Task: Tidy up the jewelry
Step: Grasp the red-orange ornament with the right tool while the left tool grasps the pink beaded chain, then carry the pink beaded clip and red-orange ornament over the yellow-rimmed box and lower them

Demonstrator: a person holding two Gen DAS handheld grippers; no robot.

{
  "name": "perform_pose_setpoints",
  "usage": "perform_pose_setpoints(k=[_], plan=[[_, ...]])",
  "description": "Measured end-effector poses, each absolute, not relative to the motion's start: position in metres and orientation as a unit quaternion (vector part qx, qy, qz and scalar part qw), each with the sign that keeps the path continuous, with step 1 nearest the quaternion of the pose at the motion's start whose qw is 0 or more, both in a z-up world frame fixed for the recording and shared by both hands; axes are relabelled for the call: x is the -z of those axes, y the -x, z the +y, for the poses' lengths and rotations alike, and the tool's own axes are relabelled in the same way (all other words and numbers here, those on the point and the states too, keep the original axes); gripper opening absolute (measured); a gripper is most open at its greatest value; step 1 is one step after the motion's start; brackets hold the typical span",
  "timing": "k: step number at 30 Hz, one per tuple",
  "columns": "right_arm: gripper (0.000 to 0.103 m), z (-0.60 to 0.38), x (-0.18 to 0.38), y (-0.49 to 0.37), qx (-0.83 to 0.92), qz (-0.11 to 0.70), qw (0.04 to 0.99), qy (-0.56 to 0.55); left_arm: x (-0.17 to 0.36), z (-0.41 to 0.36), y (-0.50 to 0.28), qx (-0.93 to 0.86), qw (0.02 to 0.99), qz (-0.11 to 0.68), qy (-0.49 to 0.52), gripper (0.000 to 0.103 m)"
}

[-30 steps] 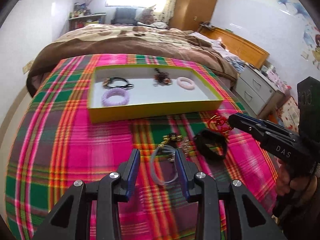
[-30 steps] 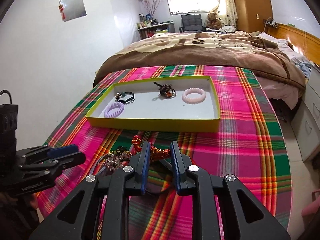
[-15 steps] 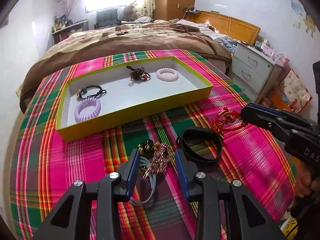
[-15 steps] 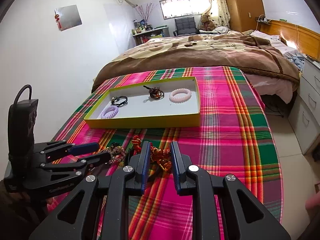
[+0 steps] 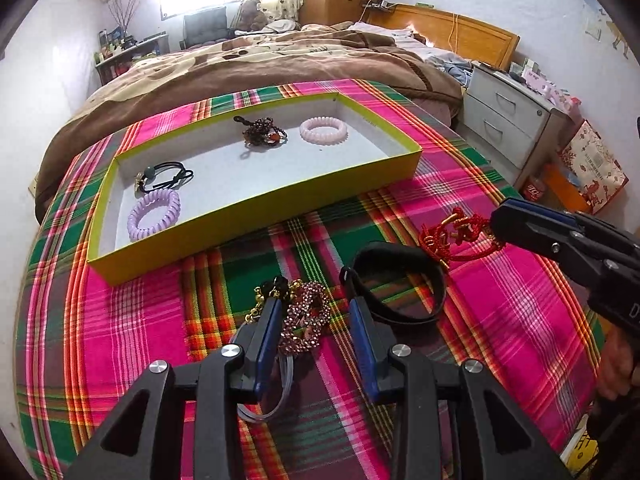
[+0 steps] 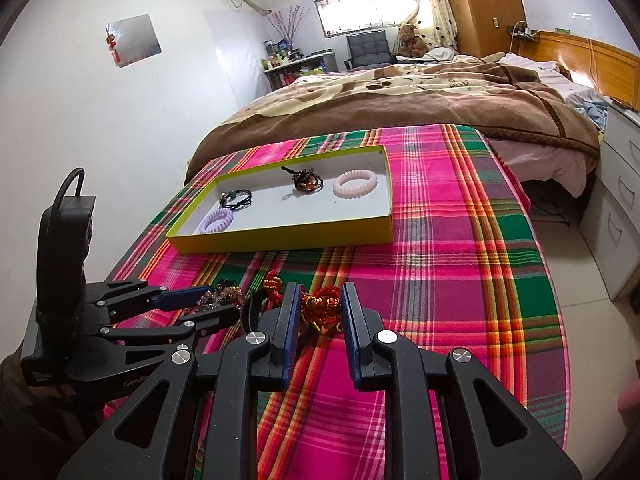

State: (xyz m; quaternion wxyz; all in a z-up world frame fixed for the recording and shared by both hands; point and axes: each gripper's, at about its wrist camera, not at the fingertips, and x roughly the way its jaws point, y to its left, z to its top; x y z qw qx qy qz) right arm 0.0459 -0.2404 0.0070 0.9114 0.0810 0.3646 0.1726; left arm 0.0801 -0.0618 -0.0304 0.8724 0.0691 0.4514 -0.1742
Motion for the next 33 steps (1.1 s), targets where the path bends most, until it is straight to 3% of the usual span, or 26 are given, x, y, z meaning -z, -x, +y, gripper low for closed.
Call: perform_pose_setpoints(k=[3,8,33], plan=[[0.021,-0.242,-0.007,-0.045,-0.173,0.363,0.912,-0.084,0.031,-0.062,-0.08,0.172,0.871,0.453,-0.075,0.023],[0.021,-0.245,-0.007,-0.044,-0.172,0.361,0.912,-0.088,0.034,-0.067,-0.078,0.172,0.868,0.457,-0.091,0.014],[0.021,-0.246,-0.017,-0.045,-0.16,0.354,0.917,-0.089,0.006,-0.042,-0.071,0.17,0.89,0.422,-0.032,0.014]])
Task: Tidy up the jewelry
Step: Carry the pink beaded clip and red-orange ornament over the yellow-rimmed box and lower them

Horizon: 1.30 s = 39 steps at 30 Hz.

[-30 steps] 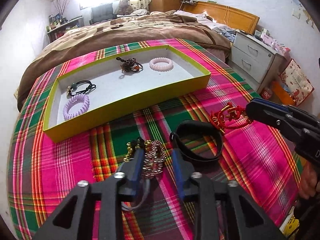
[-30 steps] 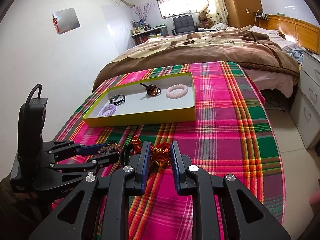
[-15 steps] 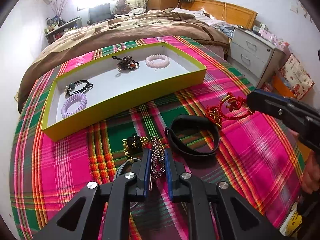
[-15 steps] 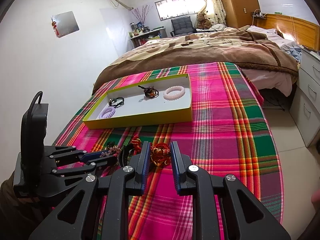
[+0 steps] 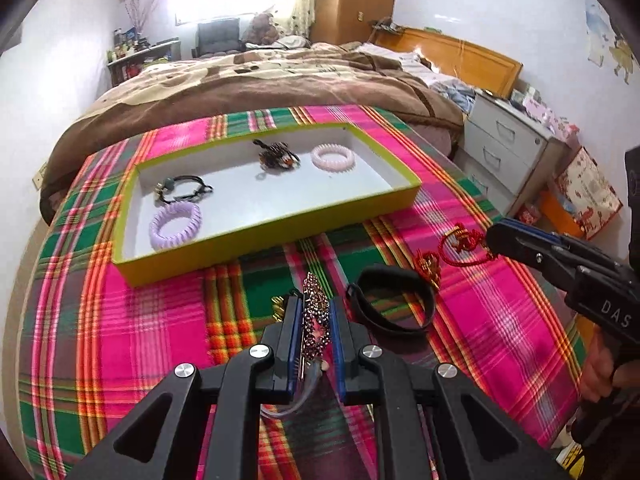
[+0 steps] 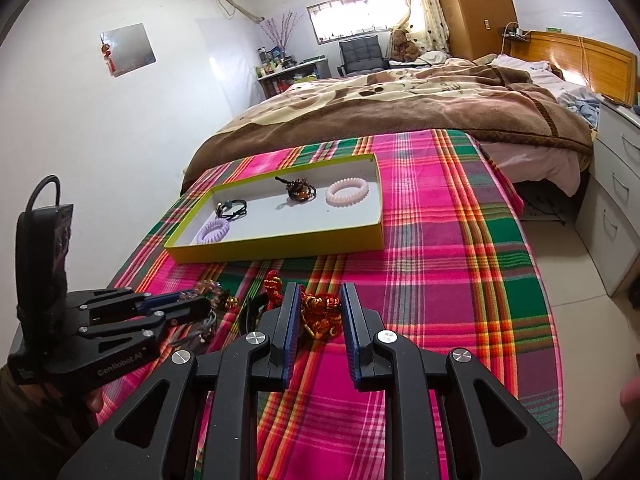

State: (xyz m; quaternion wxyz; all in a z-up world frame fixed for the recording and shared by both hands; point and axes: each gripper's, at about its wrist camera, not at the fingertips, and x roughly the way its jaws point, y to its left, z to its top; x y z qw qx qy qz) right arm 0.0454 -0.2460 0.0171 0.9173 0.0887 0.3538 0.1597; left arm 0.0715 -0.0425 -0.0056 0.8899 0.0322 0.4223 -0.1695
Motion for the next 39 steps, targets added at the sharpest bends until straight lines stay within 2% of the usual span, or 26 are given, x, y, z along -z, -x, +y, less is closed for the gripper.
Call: perform_pose_setpoints(k=[19,39], plan=[[0.021,-0.23,-0.029,-0.109,-0.136,0.356,0.923,-0.054,-0.016,-0.008,-0.135,0.137,0.906,0.401,0.009,0.014],[0.021,-0.217,0.006,-0.184,-0.108,0.415,0.903,-0.024,0.017,-0.009,-0.223,0.123,0.893,0.432,0.018,0.014]])
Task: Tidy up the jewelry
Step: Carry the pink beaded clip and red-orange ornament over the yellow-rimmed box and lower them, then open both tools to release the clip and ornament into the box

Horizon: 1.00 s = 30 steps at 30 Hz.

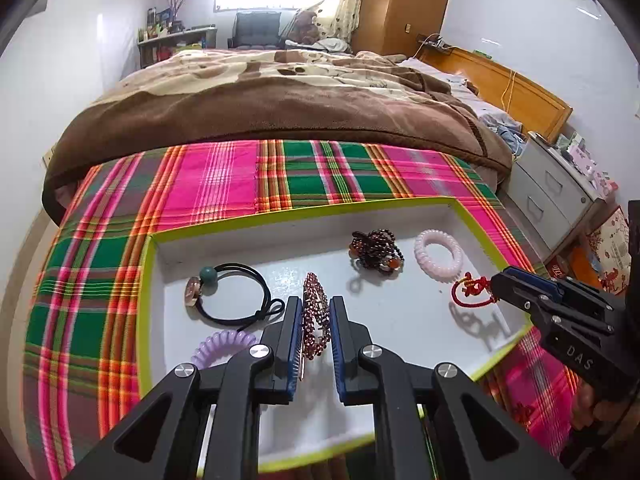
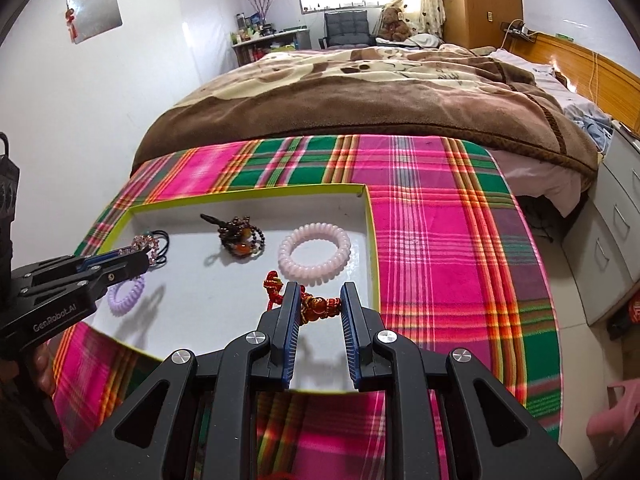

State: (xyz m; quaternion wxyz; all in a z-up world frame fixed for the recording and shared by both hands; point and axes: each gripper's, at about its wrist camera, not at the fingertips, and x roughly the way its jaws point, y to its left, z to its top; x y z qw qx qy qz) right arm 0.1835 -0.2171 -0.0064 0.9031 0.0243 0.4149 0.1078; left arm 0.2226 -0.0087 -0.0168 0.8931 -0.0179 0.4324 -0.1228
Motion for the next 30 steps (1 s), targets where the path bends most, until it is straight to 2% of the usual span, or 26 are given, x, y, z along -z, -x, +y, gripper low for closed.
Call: perform_pose_setpoints(k=[30], plan=[[0.022,-0.205,0.018,-0.19,-0.107,0.423,0.9,0.013,0.038,-0.018,-0.239,0.122,0.882,0.456,0.008,0.015]])
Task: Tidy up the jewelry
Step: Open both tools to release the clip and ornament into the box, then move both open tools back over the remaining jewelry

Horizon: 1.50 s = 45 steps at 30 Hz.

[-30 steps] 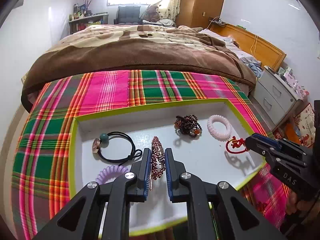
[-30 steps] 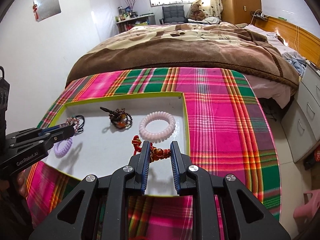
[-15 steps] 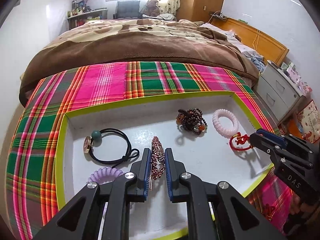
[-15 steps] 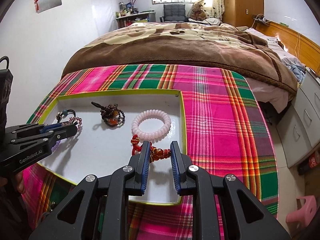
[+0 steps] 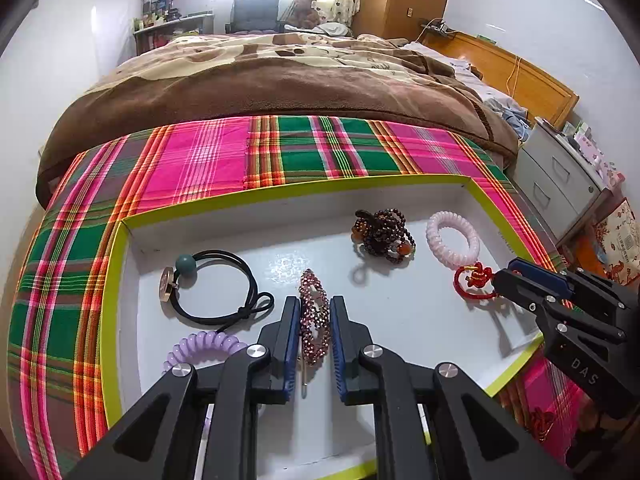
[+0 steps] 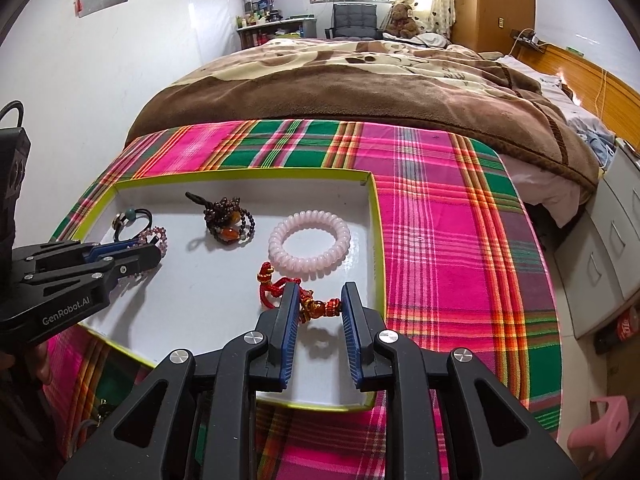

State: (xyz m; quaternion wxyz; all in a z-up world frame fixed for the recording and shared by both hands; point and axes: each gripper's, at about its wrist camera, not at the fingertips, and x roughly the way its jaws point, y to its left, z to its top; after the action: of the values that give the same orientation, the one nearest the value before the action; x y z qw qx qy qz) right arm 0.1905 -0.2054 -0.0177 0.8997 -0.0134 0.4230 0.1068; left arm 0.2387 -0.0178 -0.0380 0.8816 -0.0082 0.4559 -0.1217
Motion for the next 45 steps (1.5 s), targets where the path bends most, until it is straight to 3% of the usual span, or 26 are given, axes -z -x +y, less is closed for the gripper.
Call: perform_pose_setpoints(k=[4,7,11,19,22,45], plan=[[0.023,-0.206,0.018,-0.191,-0.108,0.422,0.9,0.012,0.038,-0.019,-0.238,0.125,0.881,0.456,0.008,0.023],[0.024,-0.205,0.018,-0.19,-0.11,0.423,0.899,0.016,0.038,-0.021,-0.237,0.123,0.882,0.455,0.003,0.024],[0.034,-0.203,0.018,-0.188,-0.121,0.421,0.899,0.013,0.037,-0.021,-0.234,0.126,0.882,0.455,0.006,0.026],[0.035,-0.204,0.013,-0.181,-0.119,0.415,0.902,0.011,0.026,-0.022,-0.218,0.131,0.886,0.444,0.008,0.03],[0.047,-0.207,0.008,-0.176,-0.12,0.408,0.905,0.002,0.02,-0.019,-0.21,0.135,0.888,0.44,0.018,0.03],[0.047,-0.229,-0.007,-0.111,-0.122,0.387,0.913,-0.028,-0.011,0.005,-0.118,0.135,0.905,0.403,0.034,0.031]])
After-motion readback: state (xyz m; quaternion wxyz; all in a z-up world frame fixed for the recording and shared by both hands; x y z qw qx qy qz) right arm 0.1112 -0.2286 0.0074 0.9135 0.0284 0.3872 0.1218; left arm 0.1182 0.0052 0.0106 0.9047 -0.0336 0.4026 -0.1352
